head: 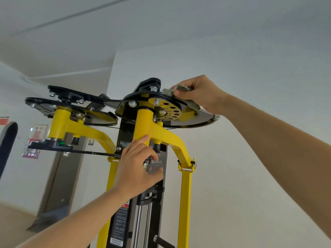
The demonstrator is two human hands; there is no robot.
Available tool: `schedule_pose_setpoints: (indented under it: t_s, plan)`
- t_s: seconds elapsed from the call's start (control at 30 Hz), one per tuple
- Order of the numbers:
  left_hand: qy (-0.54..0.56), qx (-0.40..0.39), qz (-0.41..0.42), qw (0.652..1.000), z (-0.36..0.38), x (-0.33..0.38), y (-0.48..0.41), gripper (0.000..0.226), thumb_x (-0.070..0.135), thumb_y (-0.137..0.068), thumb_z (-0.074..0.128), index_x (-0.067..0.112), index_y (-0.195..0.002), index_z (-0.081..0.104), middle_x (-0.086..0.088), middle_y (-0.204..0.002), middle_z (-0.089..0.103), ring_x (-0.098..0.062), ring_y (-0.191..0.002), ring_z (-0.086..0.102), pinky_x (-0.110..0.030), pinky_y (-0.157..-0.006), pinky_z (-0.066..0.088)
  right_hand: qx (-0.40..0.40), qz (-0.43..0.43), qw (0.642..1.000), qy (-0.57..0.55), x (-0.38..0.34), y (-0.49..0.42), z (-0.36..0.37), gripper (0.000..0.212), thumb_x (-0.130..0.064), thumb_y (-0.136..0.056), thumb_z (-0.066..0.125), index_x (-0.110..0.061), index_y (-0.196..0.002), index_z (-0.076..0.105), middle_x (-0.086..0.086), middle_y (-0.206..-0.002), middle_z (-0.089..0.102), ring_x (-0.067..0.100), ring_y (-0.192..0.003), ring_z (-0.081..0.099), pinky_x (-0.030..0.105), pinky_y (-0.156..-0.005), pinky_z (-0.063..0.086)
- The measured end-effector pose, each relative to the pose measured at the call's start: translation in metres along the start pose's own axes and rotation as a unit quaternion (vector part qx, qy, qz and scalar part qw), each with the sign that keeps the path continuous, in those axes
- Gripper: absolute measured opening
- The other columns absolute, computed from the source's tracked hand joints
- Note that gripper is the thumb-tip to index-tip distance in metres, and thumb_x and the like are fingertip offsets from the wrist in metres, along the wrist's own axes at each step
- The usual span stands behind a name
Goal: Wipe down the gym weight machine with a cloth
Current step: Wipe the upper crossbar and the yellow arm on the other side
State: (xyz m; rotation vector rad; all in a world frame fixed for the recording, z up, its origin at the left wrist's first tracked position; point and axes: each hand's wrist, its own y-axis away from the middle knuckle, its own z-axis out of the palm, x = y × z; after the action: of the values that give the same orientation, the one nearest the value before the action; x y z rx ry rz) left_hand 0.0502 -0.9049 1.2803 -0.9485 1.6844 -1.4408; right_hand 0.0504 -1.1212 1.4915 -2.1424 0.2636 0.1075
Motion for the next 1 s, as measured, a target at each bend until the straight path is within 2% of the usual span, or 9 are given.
schedule_pose_setpoints:
  t_s: [0.07,0.17,0.33,0.43,0.57,0.7,0.83,0.93,1.0]
  plan:
    - [0.001,0.001,-0.004,1.0,0.0,0.0,0.0,0.02,0.049,-0.071,0.067,0.033,-0.083,0.062,0.019,-0.108,0.064,0.0,-0.146,0.032,-0.034,-0.119,0.021,-0.022,-0.015,0.999,-0.029,-0.013,-0.007,0.006,0.014,-0.017,-0.092,0.071,-0.019,-0.103,0.079,0.023,-0.105,0.074,0.05,-0.102,0.066,0.059,-0.09,0.056]
    - [0.006,-0.003,-0.008,1.0,0.0,0.001,0.001,0.02,0.049,-0.071,0.067,0.033,-0.082,0.061,0.019,-0.107,0.065,0.001,-0.146,0.031,-0.036,-0.12,0.021,-0.038,-0.023,0.999,-0.031,-0.028,-0.015,0.014,0.021,-0.009,-0.094,0.067,-0.008,-0.113,0.075,0.015,-0.106,0.076,0.033,-0.101,0.071,0.042,-0.091,0.059]
    - [-0.005,-0.016,-0.01,1.0,-0.003,0.002,-0.002,0.019,0.049,-0.071,0.066,0.033,-0.077,0.058,0.017,-0.103,0.066,0.001,-0.145,0.032,-0.035,-0.119,0.022,-0.059,-0.003,0.995,0.077,-0.02,-0.008,0.005,0.016,-0.015,-0.095,0.068,-0.008,-0.106,0.076,0.015,-0.097,0.076,0.027,-0.088,0.072,0.039,-0.083,0.061]
    - [-0.018,-0.02,-0.013,1.0,-0.003,0.003,-0.003,0.019,0.05,-0.071,0.065,0.032,-0.075,0.058,0.017,-0.102,0.067,0.001,-0.145,0.032,-0.029,-0.119,0.019,-0.019,0.004,0.984,0.177,0.001,0.008,-0.01,0.01,-0.019,-0.093,0.07,-0.014,-0.094,0.078,0.011,-0.089,0.076,0.028,-0.082,0.07,0.041,-0.08,0.06]
    - [-0.028,-0.011,-0.012,0.999,-0.002,0.004,-0.002,0.017,0.047,-0.073,0.064,0.032,-0.074,0.058,0.017,-0.096,0.066,-0.001,-0.143,0.036,-0.026,-0.117,0.019,0.114,-0.043,0.965,0.232,0.039,0.042,-0.013,0.009,-0.006,-0.089,0.072,-0.009,-0.096,0.078,0.005,-0.096,0.073,0.022,-0.085,0.066,0.017,-0.069,0.05]
    - [-0.033,-0.006,-0.017,0.999,-0.002,0.008,-0.001,0.016,0.046,-0.074,0.062,0.031,-0.074,0.057,0.017,-0.096,0.066,-0.004,-0.142,0.039,-0.03,-0.115,0.023,0.213,-0.069,0.959,0.177,0.075,0.081,0.001,0.017,0.0,-0.091,0.068,-0.01,-0.101,0.078,0.002,-0.095,0.068,0.006,-0.064,0.061,0.002,-0.052,0.04]
    - [-0.047,-0.034,-0.013,0.998,-0.007,0.006,-0.003,0.015,0.046,-0.076,0.062,0.031,-0.077,0.059,0.018,-0.099,0.066,-0.004,-0.145,0.037,-0.024,-0.116,0.019,0.252,-0.047,0.964,0.066,0.095,0.112,0.036,0.017,-0.001,-0.095,0.064,-0.008,-0.1,0.078,-0.004,-0.095,0.068,0.007,-0.047,0.059,0.011,-0.042,0.043]
    - [-0.073,-0.052,0.015,0.996,-0.011,0.003,-0.004,0.016,0.046,-0.077,0.061,0.031,-0.082,0.06,0.019,-0.103,0.065,-0.006,-0.146,0.036,-0.027,-0.116,0.022,0.276,0.001,0.961,0.022,0.109,0.116,0.072,0.017,-0.006,-0.094,0.067,-0.016,-0.101,0.079,-0.001,-0.1,0.07,0.006,-0.055,0.064,0.011,-0.043,0.044]
    - [-0.091,-0.052,0.023,0.994,-0.01,0.003,-0.004,0.017,0.045,-0.077,0.061,0.03,-0.083,0.059,0.017,-0.103,0.065,-0.008,-0.146,0.038,-0.032,-0.115,0.026,0.283,0.039,0.958,-0.028,0.116,0.107,0.094,0.018,-0.01,-0.093,0.068,-0.025,-0.096,0.078,-0.007,-0.101,0.069,0.0,-0.069,0.067,0.011,-0.052,0.049]
